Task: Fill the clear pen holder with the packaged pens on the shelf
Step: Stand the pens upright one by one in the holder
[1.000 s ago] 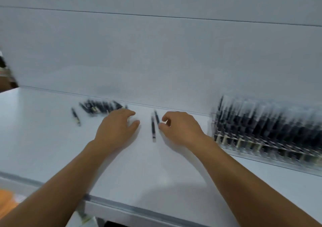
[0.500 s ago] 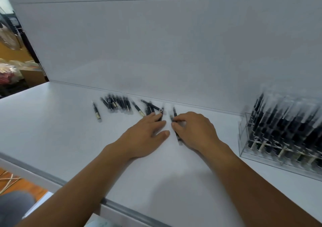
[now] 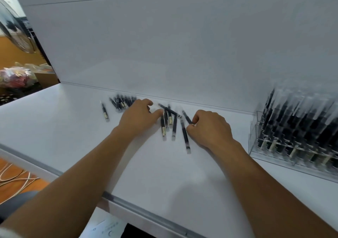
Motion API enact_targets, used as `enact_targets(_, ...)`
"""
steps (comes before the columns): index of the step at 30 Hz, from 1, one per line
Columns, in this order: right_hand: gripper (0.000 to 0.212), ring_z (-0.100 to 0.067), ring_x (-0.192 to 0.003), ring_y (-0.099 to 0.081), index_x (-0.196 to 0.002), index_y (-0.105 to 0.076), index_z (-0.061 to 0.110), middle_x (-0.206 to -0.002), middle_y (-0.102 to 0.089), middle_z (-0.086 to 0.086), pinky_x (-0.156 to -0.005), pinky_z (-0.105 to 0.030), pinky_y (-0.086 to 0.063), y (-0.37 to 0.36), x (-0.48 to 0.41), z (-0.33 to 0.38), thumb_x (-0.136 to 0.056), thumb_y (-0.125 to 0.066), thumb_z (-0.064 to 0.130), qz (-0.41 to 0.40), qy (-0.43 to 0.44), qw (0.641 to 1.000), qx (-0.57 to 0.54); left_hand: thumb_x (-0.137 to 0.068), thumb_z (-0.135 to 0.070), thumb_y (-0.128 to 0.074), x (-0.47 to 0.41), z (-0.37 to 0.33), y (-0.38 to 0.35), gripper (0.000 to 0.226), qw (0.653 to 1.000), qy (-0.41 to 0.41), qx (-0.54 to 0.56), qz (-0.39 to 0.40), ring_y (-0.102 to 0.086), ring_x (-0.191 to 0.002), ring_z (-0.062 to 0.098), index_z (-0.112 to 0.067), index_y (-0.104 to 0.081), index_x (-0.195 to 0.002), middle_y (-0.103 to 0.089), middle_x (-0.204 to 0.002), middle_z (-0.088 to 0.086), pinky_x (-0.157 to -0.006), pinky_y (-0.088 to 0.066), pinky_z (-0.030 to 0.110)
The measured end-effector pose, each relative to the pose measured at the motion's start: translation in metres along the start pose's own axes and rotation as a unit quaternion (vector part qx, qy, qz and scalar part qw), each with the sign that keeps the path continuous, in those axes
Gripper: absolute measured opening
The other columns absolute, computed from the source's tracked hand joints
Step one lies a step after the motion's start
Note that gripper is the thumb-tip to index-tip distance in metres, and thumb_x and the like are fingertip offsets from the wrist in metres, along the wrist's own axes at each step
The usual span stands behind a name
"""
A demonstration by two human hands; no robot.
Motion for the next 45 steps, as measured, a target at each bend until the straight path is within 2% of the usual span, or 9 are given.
enact_targets(4,0.022,-0.023,-0.077,-0.059,-0.088,-0.064,0.009,-0.082,-0.066,-0.002,-0.067,-0.031,-0.046,0.001,0.001,-0.003,-0.085,-0.055,0.029,0.004,-0.008,1.0,-0.012,-0.089,-0.042,-0.056,-0.018,0.005,-0.007,0.051,0.995,0.048,-0.088,0.018,-0.056,-0.111,0.031,-0.012,-0.049,-0.13,-0.056,-0.125,0.01,-0.08,-0.041,0.033)
enact_targets(10,0.022,-0.021,-0.06,-0.046,-0.063,-0.053,0.013,-0.062,-0.05,-0.006,-0.056,-0.028,-0.037,-0.002,-0.002,-0.009,-0.08,-0.06,0.026,0.018,-0.024,0.995,-0.1,-0.086,-0.014,-0.053,-0.019,0.003,0.0,0.045,0.982,0.053,-0.166,0.071,-0.053,-0.112,0.029,-0.009,-0.046,-0.131,-0.058,-0.12,0.011,-0.079,-0.042,0.032)
enact_targets(14,0.018,-0.02,-0.067,-0.056,-0.067,-0.064,0.007,-0.07,-0.064,-0.003,-0.056,-0.026,-0.04,-0.002,-0.002,-0.021,-0.08,-0.064,0.019,0.015,-0.057,0.973,-0.222,-0.083,-0.016,-0.053,-0.011,0.004,0.001,0.015,0.972,0.033,-0.209,0.102,-0.063,-0.095,0.029,-0.006,-0.061,-0.091,-0.063,-0.087,0.009,-0.073,-0.048,0.031)
enact_targets(20,0.015,-0.012,-0.061,-0.061,-0.101,-0.067,0.019,-0.071,-0.069,0.002,-0.065,-0.023,-0.048,-0.006,-0.005,-0.029,-0.088,-0.062,0.018,-0.001,-0.054,0.938,-0.344,-0.09,-0.018,-0.048,0.003,0.006,-0.001,0.012,0.992,0.048,-0.065,0.097,-0.053,-0.076,0.023,-0.01,-0.056,-0.093,-0.06,-0.085,0.009,-0.066,-0.039,0.03)
enact_targets(24,0.013,-0.011,-0.054,-0.057,-0.086,-0.073,0.017,-0.07,-0.069,-0.002,-0.06,-0.027,-0.052,-0.007,-0.005,-0.028,-0.088,-0.06,0.013,0.002,-0.049,0.928,-0.37,-0.089,-0.031,-0.055,0.01,0.0,-0.005,0.017,0.994,0.06,0.052,0.079,-0.051,-0.073,0.016,-0.015,-0.051,-0.094,-0.063,-0.088,0.003,-0.062,-0.036,0.029)
enact_targets(30,0.009,-0.012,-0.054,-0.059,-0.086,-0.07,0.018,-0.071,-0.07,-0.002,-0.066,-0.032,-0.057,-0.01,-0.008,-0.027,-0.088,-0.061,0.016,-0.005,-0.036,0.93,-0.365,-0.082,-0.032,-0.064,0.014,-0.019,-0.02,0.036,0.989,0.026,-0.078,0.121,-0.052,-0.077,0.014,-0.016,-0.051,-0.112,-0.057,-0.088,0.0,-0.059,-0.039,0.027)
enact_targets(36,0.006,-0.011,-0.054,-0.06,-0.083,-0.067,0.021,-0.065,-0.068,0.003,-0.065,-0.03,-0.054,-0.01,-0.008,-0.026,-0.085,-0.063,0.017,-0.003,-0.025,0.935,-0.354,-0.085,-0.024,-0.059,0.018,-0.023,-0.013,0.026,0.992,0.014,-0.076,0.098,-0.056,-0.066,0.018,-0.001,-0.065,-0.097,-0.066,-0.074,0.008,-0.057,-0.042,0.025)
enact_targets(42,0.006,-0.012,-0.061,-0.064,-0.088,-0.063,0.023,-0.075,-0.069,0.006,-0.069,-0.03,-0.055,-0.005,-0.003,-0.021,-0.083,-0.064,0.02,-0.005,-0.022,0.935,-0.355,-0.095,-0.026,-0.051,0.029,-0.012,0.0,0.015,0.997,0.011,0.062,0.044,-0.058,-0.062,0.02,-0.014,-0.059,-0.096,-0.062,-0.074,0.004,-0.061,-0.047,0.03)
enact_targets(45,0.02,-0.013,-0.067,-0.063,-0.106,-0.059,0.023,-0.077,-0.064,0.01,-0.072,-0.029,-0.052,0.0,0.005,-0.013,-0.087,-0.061,0.021,-0.012,-0.003,0.939,-0.345,-0.098,-0.029,-0.049,0.043,-0.021,0.008,0.019,0.986,-0.006,0.163,0.027,-0.055,-0.062,0.018,-0.013,-0.058,-0.096,-0.061,-0.076,0.004,-0.059,-0.045,0.028)
Point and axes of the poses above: each hand's wrist, its own x-axis away from the middle knuckle, its own y-axis out of the back of the hand, z = x × y, the point moved 10 cm from there along -x, towards the middle knuckle
